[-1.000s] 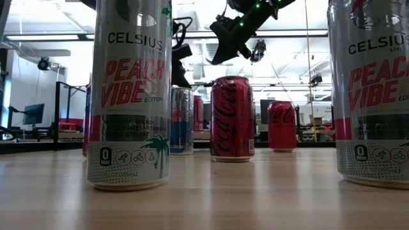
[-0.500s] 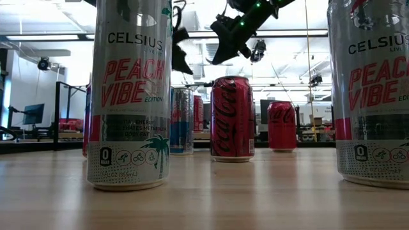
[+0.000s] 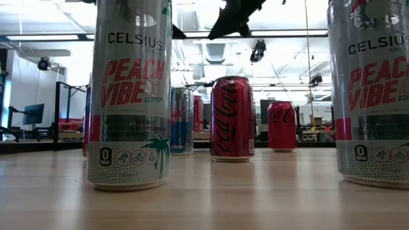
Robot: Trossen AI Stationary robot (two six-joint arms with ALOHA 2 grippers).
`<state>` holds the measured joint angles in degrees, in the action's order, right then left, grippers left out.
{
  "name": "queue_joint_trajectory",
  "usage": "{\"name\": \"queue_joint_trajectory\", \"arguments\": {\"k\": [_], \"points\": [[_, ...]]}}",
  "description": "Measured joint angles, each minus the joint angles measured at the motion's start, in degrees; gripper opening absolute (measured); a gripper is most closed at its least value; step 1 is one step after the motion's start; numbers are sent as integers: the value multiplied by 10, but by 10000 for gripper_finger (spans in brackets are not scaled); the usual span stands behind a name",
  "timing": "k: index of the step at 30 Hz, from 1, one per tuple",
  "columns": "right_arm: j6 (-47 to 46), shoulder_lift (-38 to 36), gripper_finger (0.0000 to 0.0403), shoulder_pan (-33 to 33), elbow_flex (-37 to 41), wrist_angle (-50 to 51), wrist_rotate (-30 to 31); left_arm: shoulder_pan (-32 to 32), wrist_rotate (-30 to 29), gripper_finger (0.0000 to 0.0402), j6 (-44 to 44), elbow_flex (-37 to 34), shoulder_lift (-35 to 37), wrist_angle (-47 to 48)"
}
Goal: Place canned beverage on shelf
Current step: Put the top blue soda can on the shelf
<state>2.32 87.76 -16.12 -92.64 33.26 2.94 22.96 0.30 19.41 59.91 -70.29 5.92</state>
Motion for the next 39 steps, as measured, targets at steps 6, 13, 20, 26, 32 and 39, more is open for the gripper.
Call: {"name": "queue_joint_trajectory", "arguments": {"k": [6,13,20,26,32,39], "points": [[-2,-8,12,58,5,0,0,-57,-3,0,-33,-76,81,-69],[0,-7,12,117,19,-2,-13,-111,-3,0,-77,-159,158,-157],[7,-7,12,150,84,-106,-90,-150,-3,0,-131,-227,203,-255],[7,-7,12,154,169,-254,-88,-165,-3,0,-163,-265,218,-309],[15,-7,12,154,246,-363,-29,-165,-3,0,-172,-280,216,-339],[16,-4,12,147,328,-496,12,-164,-3,0,-172,-281,212,-338]]}}
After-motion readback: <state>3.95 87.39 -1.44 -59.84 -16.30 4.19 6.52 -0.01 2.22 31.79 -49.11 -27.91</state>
